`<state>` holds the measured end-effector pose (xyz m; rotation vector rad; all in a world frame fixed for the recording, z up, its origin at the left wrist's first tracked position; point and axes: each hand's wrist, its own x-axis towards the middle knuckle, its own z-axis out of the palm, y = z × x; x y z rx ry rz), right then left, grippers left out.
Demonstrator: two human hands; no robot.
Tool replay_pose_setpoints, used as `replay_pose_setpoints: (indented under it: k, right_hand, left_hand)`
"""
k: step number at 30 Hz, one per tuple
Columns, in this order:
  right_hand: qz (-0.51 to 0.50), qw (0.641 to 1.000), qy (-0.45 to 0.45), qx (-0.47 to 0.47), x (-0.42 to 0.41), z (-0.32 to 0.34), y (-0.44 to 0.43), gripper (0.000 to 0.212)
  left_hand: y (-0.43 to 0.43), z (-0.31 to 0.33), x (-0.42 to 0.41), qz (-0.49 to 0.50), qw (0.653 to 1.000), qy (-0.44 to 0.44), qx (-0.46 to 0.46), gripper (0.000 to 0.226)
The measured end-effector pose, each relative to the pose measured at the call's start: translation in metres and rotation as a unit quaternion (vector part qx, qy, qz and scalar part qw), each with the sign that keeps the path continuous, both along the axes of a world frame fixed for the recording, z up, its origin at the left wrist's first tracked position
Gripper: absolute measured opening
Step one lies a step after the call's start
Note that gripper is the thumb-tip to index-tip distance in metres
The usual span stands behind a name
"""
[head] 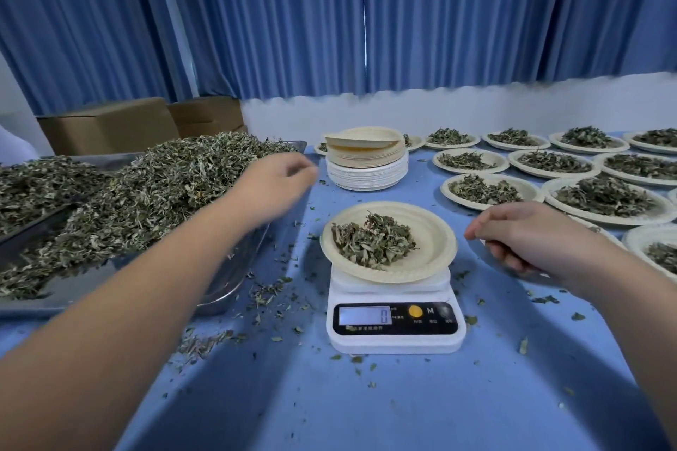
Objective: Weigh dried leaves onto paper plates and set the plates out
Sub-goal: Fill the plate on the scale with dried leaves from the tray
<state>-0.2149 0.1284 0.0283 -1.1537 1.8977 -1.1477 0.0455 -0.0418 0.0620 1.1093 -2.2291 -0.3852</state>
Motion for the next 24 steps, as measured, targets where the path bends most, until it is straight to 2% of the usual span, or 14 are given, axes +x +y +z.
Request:
replay_pose_setpoints:
  k: [4,7,9,11,13,16,18,20,22,24]
  right_hand:
    - [-0.002,1.000,0.012,0.007,0.000,-0.002,-0.001,0.015]
    - [-0.002,1.000,0.015,0.007,-0.001,-0.004,-0.002,0.014]
    - [0.000,1.000,0.024,0.007,-0.001,-0.005,-0.003,0.016]
    - [0.002,0.999,0.031,0.011,-0.002,-0.006,-0.004,0.017]
    - [0.004,0.999,0.034,0.015,-0.002,-0.007,-0.006,0.018]
    - [0.004,0.999,0.036,0.017,-0.003,-0.008,-0.006,0.019]
    - [0.004,0.999,0.039,0.017,-0.003,-0.008,-0.006,0.020]
    - [0.003,0.999,0.042,0.017,-0.003,-0.008,-0.006,0.020]
    - [0.005,0.999,0.043,0.018,-0.003,-0.009,-0.005,0.020]
    - [0.012,0.999,0.045,0.019,-0.002,-0.009,-0.005,0.021]
  left_hand:
    - [-0.054,-0.014,0.042,0.114,0.976,-0.186,0.021,0.035]
    - [-0.077,-0.036,0.065,0.175,0.924,-0.338,0.031,0.058]
    - [-0.085,-0.050,0.075,0.193,0.894,-0.399,0.068,0.073]
    - [-0.089,-0.059,0.081,0.177,0.892,-0.390,0.145,0.077]
    - [-0.088,-0.058,0.080,0.148,0.896,-0.378,0.182,0.073]
    - [-0.080,-0.045,0.074,0.117,0.909,-0.356,0.184,0.053]
    - [-0.076,-0.035,0.074,0.102,0.914,-0.362,0.149,0.047]
    - [-0.073,-0.033,0.074,0.084,0.924,-0.351,0.127,0.056]
    - [-0.069,-0.036,0.072,0.063,0.932,-0.328,0.142,0.064]
    - [-0.062,-0.042,0.069,0.047,0.925,-0.328,0.185,0.058]
